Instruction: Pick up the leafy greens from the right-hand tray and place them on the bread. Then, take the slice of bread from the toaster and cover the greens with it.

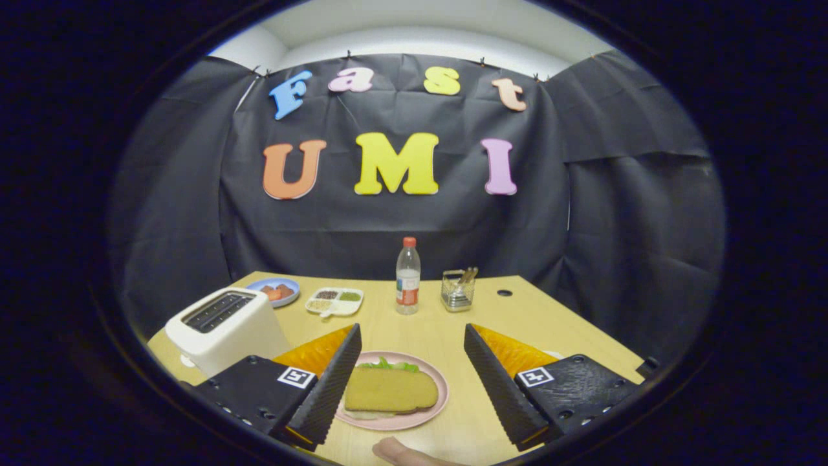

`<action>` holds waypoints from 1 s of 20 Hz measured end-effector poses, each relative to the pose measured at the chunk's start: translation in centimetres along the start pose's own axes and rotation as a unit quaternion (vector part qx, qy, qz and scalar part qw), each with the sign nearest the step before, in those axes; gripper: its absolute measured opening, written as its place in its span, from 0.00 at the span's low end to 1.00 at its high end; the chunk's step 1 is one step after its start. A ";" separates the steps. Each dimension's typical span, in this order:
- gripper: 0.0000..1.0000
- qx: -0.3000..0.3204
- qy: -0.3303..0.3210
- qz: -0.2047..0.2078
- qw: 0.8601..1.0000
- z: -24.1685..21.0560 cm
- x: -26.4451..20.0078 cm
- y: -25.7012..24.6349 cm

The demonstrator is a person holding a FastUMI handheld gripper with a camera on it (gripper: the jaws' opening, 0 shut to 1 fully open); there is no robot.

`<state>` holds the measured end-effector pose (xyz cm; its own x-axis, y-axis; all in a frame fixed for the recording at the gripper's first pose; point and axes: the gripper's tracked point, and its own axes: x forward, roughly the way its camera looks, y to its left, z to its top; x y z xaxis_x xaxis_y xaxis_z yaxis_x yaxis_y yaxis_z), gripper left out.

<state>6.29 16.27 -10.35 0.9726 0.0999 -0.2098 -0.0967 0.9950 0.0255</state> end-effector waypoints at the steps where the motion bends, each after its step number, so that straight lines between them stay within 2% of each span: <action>1: 0.97 0.002 -0.013 -0.005 1.000 1.2 -1.6 0.0; 7: 0.97 -0.037 -0.096 -0.003 0.995 5.3 -11.0 1.6; 10: 0.95 -0.038 -0.119 -0.022 0.992 5.3 -14.2 1.2; 20: 0.95 -0.031 -0.117 -0.026 0.992 5.2 -15.6 0.1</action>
<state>-7.84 14.80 -1.99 0.9984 0.0516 0.0236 -0.0506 0.9978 -0.0418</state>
